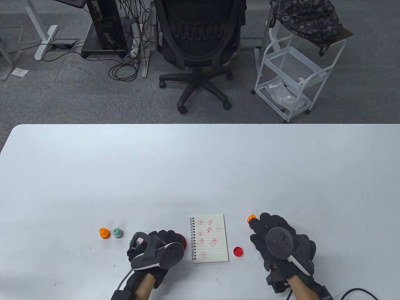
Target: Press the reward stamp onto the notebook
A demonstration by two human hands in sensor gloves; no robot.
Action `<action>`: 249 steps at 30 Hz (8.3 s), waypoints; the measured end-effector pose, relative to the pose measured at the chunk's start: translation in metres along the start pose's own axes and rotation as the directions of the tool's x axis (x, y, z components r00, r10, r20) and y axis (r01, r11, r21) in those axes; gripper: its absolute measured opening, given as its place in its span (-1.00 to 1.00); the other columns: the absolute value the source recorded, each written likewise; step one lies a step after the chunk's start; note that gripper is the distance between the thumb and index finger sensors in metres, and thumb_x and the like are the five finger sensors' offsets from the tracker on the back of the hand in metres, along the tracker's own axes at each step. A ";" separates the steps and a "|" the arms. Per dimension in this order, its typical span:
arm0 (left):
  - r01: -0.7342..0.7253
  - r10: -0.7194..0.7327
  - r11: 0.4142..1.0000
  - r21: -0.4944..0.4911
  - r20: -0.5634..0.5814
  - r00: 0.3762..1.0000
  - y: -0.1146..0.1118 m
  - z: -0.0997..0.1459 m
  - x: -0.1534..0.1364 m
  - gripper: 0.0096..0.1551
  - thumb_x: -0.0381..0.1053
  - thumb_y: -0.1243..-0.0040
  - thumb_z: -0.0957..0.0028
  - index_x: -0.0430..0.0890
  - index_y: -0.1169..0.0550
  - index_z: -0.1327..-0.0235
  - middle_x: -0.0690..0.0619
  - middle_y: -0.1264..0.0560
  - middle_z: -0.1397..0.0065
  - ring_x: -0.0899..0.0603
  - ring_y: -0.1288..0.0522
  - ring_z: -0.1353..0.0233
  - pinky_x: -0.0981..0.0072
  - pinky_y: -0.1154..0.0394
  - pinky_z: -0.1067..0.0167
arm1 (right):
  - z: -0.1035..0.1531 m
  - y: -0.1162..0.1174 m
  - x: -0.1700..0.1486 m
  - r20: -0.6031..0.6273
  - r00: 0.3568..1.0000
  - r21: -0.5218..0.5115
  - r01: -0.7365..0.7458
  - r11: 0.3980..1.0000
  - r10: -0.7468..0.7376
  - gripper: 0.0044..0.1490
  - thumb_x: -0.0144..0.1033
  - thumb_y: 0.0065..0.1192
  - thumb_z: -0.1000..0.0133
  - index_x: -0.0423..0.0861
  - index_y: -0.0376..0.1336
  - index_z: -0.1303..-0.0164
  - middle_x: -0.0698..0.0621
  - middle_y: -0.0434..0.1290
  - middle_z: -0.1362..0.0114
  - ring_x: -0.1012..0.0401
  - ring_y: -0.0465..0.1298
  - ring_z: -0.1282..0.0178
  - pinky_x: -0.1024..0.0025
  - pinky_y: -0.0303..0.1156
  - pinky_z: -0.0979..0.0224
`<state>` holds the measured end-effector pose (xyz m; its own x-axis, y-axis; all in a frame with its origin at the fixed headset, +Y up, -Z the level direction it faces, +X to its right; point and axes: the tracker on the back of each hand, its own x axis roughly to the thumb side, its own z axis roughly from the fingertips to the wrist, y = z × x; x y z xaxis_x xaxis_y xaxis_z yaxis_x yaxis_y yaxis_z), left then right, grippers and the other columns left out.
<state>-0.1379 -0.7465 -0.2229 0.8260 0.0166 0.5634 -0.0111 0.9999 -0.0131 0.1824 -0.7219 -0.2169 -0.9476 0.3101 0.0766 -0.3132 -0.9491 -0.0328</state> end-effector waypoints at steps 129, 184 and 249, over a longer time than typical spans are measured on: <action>-0.051 0.111 0.773 -0.633 0.056 0.992 0.003 -0.128 0.086 -0.49 -0.04 -0.60 0.44 -0.04 -0.78 0.14 -0.13 -0.71 0.04 -0.13 -0.72 0.15 -0.10 -0.57 -0.12 | 0.004 -0.007 0.005 0.041 0.999 -0.003 -0.016 1.000 0.016 -0.32 0.05 0.20 0.04 0.17 0.31 -0.34 0.01 0.25 -0.61 -0.12 0.22 -0.63 -0.18 0.19 -0.59; -0.571 0.572 0.666 0.481 0.163 0.804 0.041 0.033 -0.021 -0.50 -0.02 -0.35 -0.03 -0.16 -0.70 -0.20 -0.14 -0.69 -0.16 -0.17 -0.70 0.05 -0.10 -0.57 -0.08 | 0.002 0.016 0.020 0.073 0.997 0.131 -0.036 0.991 0.027 -0.23 0.05 0.23 0.05 0.13 0.22 -0.42 0.00 0.30 -0.57 -0.13 0.25 -0.60 -0.15 0.23 -0.55; -0.679 0.610 0.606 0.414 0.306 0.731 0.043 0.024 0.020 -0.50 -0.02 -0.34 -0.04 -0.16 -0.69 -0.21 -0.14 -0.69 -0.15 -0.16 -0.71 0.06 -0.09 -0.57 -0.07 | 0.018 0.024 0.068 0.254 0.867 0.201 0.387 0.900 -0.430 -0.29 -0.17 0.37 0.05 0.09 0.25 -0.36 0.02 0.31 -0.47 -0.01 0.44 -0.41 -0.08 0.37 -0.46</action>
<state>-0.1352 -0.7034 -0.1918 0.4244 0.6235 0.6566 -0.8010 0.5966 -0.0488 0.1114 -0.7243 -0.1949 -0.6709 0.6624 0.3333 -0.6363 -0.7451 0.2001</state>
